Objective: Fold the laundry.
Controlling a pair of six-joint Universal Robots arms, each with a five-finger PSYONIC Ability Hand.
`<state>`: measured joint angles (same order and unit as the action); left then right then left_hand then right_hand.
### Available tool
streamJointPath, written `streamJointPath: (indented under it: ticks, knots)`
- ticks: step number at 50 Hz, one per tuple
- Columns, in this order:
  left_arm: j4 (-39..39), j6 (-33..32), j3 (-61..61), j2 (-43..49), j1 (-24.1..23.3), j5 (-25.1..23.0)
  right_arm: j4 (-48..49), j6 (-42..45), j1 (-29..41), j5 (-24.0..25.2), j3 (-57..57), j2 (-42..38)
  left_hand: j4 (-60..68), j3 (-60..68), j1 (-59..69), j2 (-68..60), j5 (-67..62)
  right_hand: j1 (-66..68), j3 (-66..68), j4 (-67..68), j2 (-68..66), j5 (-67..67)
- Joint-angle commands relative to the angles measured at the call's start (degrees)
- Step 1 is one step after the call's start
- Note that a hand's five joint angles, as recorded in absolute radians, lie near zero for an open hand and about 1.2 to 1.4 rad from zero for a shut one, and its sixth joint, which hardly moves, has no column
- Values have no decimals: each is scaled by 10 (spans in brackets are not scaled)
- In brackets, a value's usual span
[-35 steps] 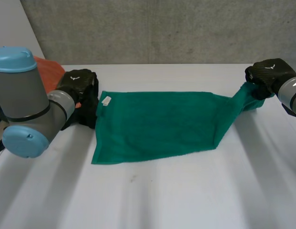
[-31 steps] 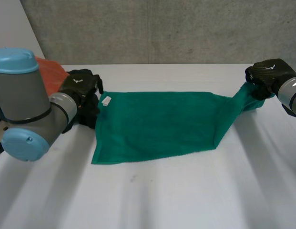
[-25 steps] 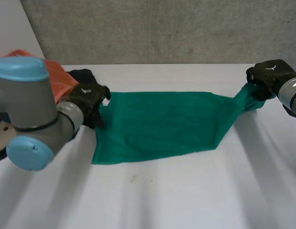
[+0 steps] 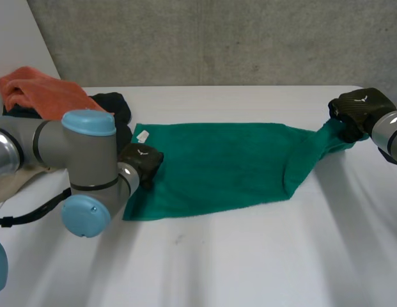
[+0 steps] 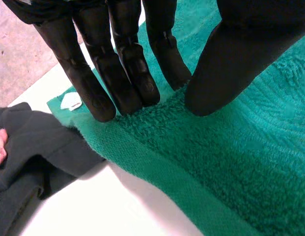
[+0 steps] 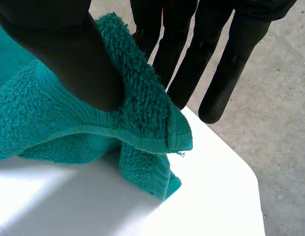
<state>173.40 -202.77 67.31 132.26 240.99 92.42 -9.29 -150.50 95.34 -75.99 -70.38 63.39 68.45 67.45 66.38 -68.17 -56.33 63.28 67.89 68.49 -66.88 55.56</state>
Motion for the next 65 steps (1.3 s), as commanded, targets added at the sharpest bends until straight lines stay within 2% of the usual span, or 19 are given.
streamJointPath:
  ticks: [1,6,10,13,19,26,30,36,37,39,40,41,45,47,52,59,63,65]
  knots:
    - [-51,-2,16,-75,-18,2,-24,19,-12,-2,-5,37,116,125,136,-118,-137,167,121,115,-131,144]
    - [-82,-3,46,-198,-18,5,-124,91,-44,6,19,85,116,125,136,-118,-137,167,121,115,-131,144]
    - [-90,-3,51,-264,-9,0,-206,133,-54,15,49,85,116,125,136,-118,-137,167,121,115,-131,144]
    - [-94,-4,48,-273,-1,-8,-233,137,-51,14,66,75,116,125,136,-118,-137,167,121,115,-131,144]
    - [-85,-20,6,-194,26,-14,-232,111,-25,-1,131,-22,116,125,136,-118,-137,167,121,115,-131,144]
    - [-88,-33,-118,-41,26,25,-189,51,17,-25,226,-171,116,125,136,-118,-137,167,121,115,-131,144]
    - [-90,-39,-197,34,21,57,-123,20,34,-37,260,-236,116,125,136,-118,-137,167,121,115,-131,144]
    - [-85,-77,-304,107,21,93,20,-11,49,-98,274,-284,116,125,136,-118,-137,167,121,115,-131,144]
    - [-84,-88,-321,119,22,97,57,-10,50,-114,271,-289,116,125,136,-118,-137,132,86,80,-96,109]
    - [-83,-92,-334,125,20,99,94,-8,51,-124,267,-293,112,122,133,-115,-134,-129,-175,-181,165,-152]
    - [-83,-94,-338,127,20,99,103,-8,52,-127,264,-295,66,76,86,-69,-87,-279,-325,-331,315,-302]
    - [-84,-94,-341,127,18,95,128,-3,54,-128,258,-295,-126,-116,-106,123,105,-533,-579,-585,569,-556]
    - [-82,-90,-325,107,5,94,149,6,55,-127,242,-288,-534,-524,-514,531,513,-533,-579,-585,569,-556]
    - [-76,-89,-315,94,3,96,145,8,53,-127,237,-275,-584,-575,-564,582,563,-533,-579,-585,569,-556]
    - [-59,-90,-264,35,4,104,111,9,41,-110,218,-224,-584,-575,-564,582,563,-533,-579,-585,569,-556]
    - [-47,-97,-131,-66,15,101,-20,56,7,-33,192,-143,-584,-575,-564,582,563,-533,-579,-585,569,-556]
    - [-51,-112,-48,-107,16,78,-77,104,-10,10,193,-126,-584,-575,-564,582,563,-430,-477,-482,466,-453]
    - [-53,-114,0,-127,18,63,-98,133,-17,29,199,-127,-527,-517,-506,524,506,-370,-416,-422,406,-393]
